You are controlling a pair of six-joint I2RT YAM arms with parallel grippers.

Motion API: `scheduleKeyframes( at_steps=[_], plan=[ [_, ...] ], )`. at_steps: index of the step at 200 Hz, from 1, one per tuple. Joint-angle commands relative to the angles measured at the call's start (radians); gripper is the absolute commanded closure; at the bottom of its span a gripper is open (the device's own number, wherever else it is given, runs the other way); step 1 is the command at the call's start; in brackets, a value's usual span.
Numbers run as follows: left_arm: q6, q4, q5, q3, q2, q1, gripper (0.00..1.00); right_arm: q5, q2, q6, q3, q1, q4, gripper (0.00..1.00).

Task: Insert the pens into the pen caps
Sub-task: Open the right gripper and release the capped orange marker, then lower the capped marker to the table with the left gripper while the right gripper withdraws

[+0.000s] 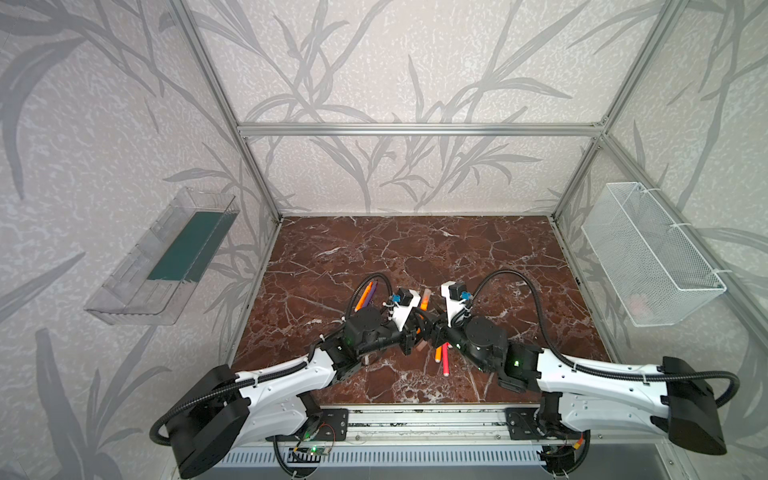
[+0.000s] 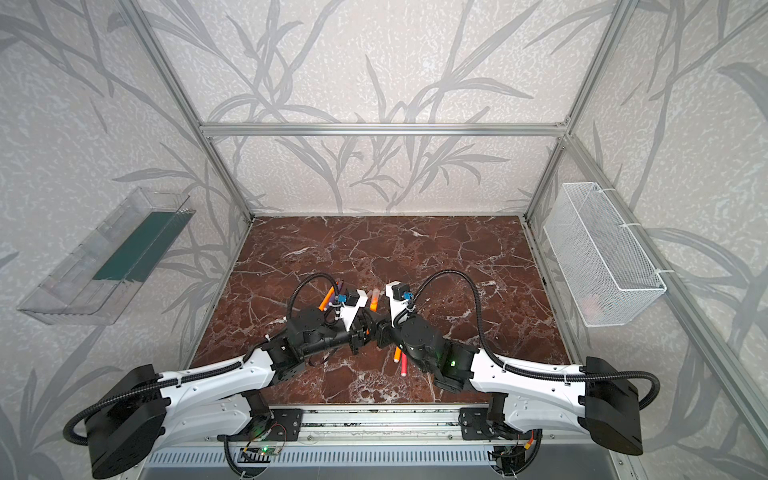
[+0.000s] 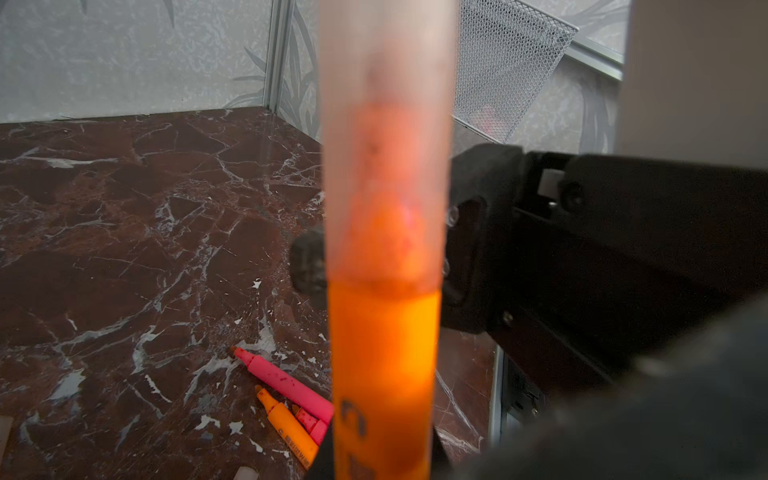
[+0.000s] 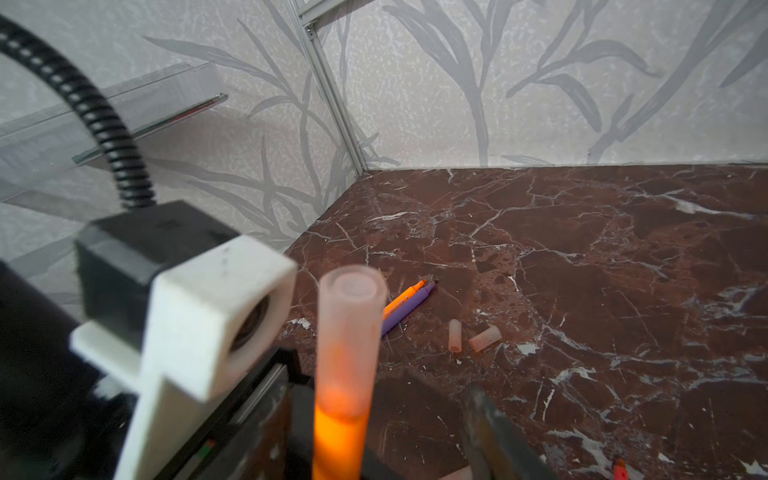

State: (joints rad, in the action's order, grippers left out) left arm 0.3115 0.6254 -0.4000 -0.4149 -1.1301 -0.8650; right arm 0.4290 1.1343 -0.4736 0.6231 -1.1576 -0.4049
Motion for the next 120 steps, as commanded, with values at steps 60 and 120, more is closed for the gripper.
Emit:
scheduleKeyframes(
  at_steps=[60,120],
  plan=[
    [-0.025,0.074,-0.011,0.010,-0.002,-0.016,1.00,-0.072,0.051,-0.067,0.029,0.006,-0.014,0.76],
    [-0.013,0.068,0.044,0.022,0.008,-0.016,0.71,-0.049,0.046,-0.079,0.030,0.020,0.028,0.90]
  ],
)
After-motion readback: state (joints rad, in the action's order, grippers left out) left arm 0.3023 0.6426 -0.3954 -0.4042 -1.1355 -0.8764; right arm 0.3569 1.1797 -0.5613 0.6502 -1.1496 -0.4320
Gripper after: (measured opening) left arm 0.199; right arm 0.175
